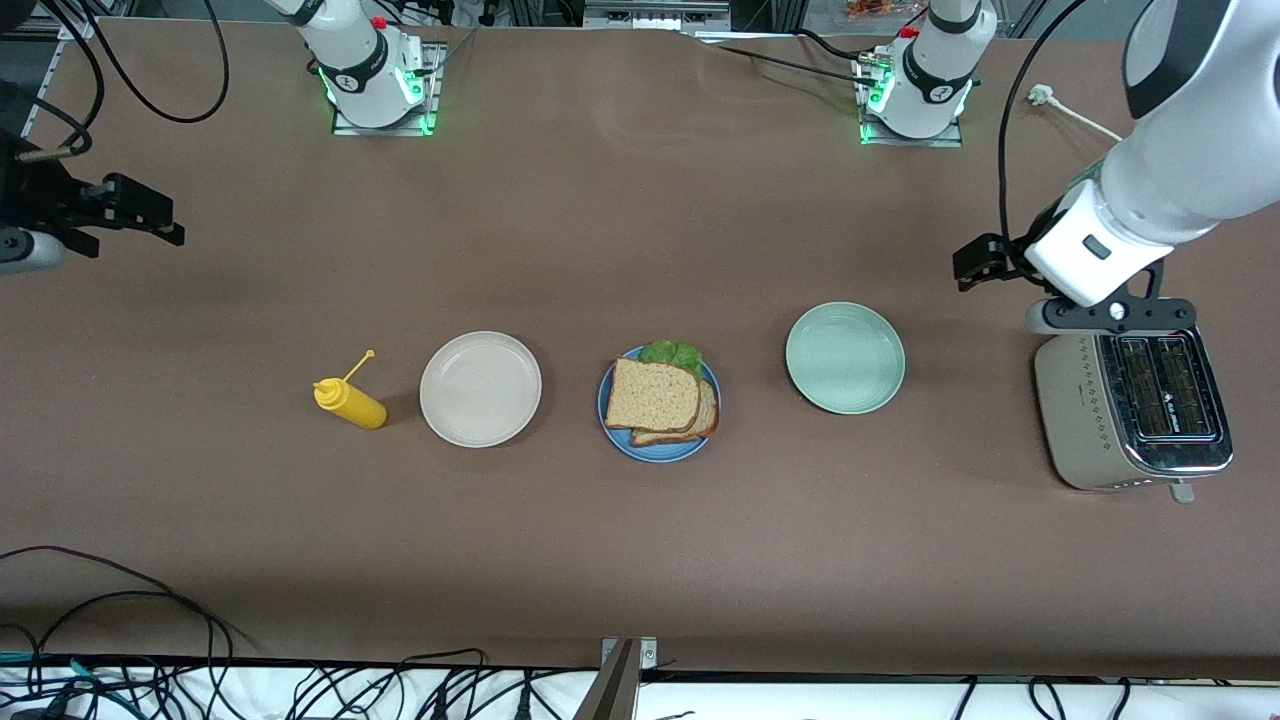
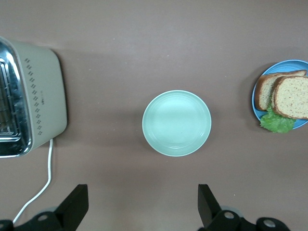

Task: Make sandwich in blue plate with both arms

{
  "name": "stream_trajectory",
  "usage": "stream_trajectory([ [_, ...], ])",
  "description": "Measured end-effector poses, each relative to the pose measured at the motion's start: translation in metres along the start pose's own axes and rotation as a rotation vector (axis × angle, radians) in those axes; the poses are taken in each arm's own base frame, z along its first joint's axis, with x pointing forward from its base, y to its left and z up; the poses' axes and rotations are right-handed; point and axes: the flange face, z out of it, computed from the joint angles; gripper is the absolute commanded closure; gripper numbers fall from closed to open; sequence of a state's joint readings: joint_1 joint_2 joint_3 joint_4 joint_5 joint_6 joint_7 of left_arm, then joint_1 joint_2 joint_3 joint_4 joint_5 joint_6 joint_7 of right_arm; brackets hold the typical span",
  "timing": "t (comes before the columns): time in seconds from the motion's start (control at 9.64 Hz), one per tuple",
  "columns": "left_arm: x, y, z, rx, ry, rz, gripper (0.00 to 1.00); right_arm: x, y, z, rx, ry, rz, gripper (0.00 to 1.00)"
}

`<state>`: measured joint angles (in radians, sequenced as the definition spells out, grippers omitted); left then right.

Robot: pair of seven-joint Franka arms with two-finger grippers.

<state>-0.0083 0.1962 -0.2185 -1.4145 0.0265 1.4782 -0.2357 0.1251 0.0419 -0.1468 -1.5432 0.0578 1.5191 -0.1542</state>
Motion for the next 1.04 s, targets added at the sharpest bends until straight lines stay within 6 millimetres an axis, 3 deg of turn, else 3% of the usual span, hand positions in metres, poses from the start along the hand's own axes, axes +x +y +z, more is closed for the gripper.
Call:
stream_trajectory([
  [0.31, -0.017, -0.027, -0.012, 0.023, 0.009, -0.003, 0.00, -0.017, -0.004, -0.022, -0.034, 0.023, 0.028, 0.00],
  [0.62, -0.042, -0.045, -0.018, 0.035, 0.014, 0.023, 0.00, -0.022, -0.005, -0.028, -0.052, 0.023, 0.036, 0.00],
  [1.04, -0.069, -0.057, -0.007, 0.045, 0.031, 0.027, 0.00, -0.023, -0.005, -0.030, -0.057, 0.026, 0.047, 0.00],
])
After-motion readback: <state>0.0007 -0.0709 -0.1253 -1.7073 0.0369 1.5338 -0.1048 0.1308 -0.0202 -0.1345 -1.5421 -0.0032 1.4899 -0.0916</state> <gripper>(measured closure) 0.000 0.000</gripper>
